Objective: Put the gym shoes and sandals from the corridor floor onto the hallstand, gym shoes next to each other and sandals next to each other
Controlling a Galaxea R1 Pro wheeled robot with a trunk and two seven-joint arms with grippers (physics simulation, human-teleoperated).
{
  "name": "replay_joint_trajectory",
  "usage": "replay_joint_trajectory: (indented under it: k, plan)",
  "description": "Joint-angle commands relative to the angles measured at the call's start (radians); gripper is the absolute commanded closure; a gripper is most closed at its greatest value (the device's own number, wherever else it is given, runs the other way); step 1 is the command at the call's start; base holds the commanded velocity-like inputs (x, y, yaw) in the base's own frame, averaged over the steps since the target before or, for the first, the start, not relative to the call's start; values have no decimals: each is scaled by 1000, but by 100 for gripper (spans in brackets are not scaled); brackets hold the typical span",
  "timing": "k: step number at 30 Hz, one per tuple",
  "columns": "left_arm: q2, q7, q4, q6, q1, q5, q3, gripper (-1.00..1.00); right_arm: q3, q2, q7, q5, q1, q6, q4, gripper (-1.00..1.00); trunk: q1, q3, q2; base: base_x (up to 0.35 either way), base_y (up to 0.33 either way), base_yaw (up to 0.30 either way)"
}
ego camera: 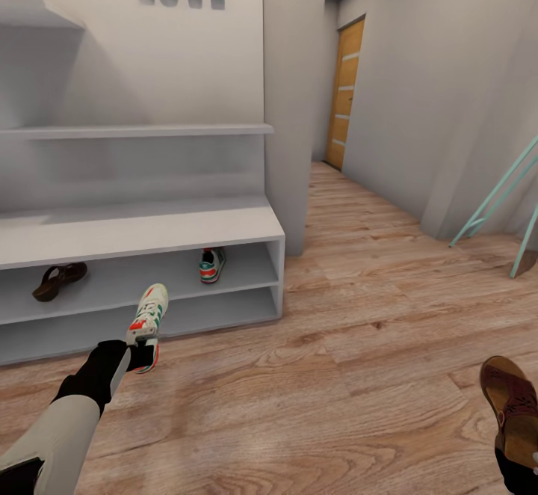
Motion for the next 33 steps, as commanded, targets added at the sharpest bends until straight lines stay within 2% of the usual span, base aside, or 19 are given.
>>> replay_joint_trajectory:
  k: [1, 6, 14, 20, 33]
  plan:
    - [0, -9, -1, 4, 2, -10, 4, 100, -3, 2, 8, 9, -1, 2, -1, 100, 0, -1, 0, 0, 0, 0]
    - [-1, -6, 0, 3, -6, -12, -11, 100, -2, 3, 9, 8, -1, 1, 0, 100, 0, -1, 0, 0, 0, 0]
    - [-1, 21, 39, 3, -80, -11, -14, 100, -1, 3, 9, 8, -1, 2, 0, 100, 0, -1, 0, 0, 0, 0]
    - [0, 21, 38, 2, -80, -10, -15, 100, -1, 3, 9, 9, -1, 2, 0, 100, 0, -1, 0, 23, 0, 0]
    - [1, 13, 37, 1, -78, -9, -16, 100, -1, 3, 8, 10, -1, 3, -1, 100, 0, -1, 0, 283, -72, 0]
